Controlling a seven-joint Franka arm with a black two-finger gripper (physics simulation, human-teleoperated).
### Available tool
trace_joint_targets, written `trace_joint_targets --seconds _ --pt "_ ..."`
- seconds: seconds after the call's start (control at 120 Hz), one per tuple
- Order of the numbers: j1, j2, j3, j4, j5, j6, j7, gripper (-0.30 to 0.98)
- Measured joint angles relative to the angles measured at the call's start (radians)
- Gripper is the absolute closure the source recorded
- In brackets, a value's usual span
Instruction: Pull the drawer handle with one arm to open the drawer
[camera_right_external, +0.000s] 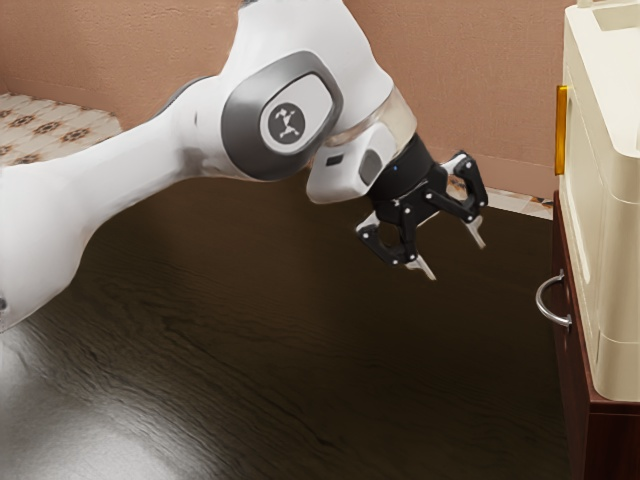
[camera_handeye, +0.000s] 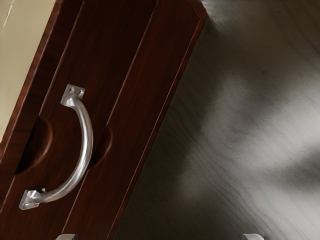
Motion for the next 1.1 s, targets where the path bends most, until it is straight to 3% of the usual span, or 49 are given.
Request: trace_joint_targets --seconds 0.258,0.8,0.933,1.1 --pt "-0.006 0.044 -0.037 -0.011 -0.063 0.092 0.138 0.38" --pt "-0.003 0.126 -0.076 0.001 -0.114 0.178 0.294 0.41" --pt "0.001 0.146 -0.075 0.002 -0.151 0.189 0.324 0.43" --pt "0.007 0.170 -0.075 0.001 -0.170 0.197 0.354 0.57"
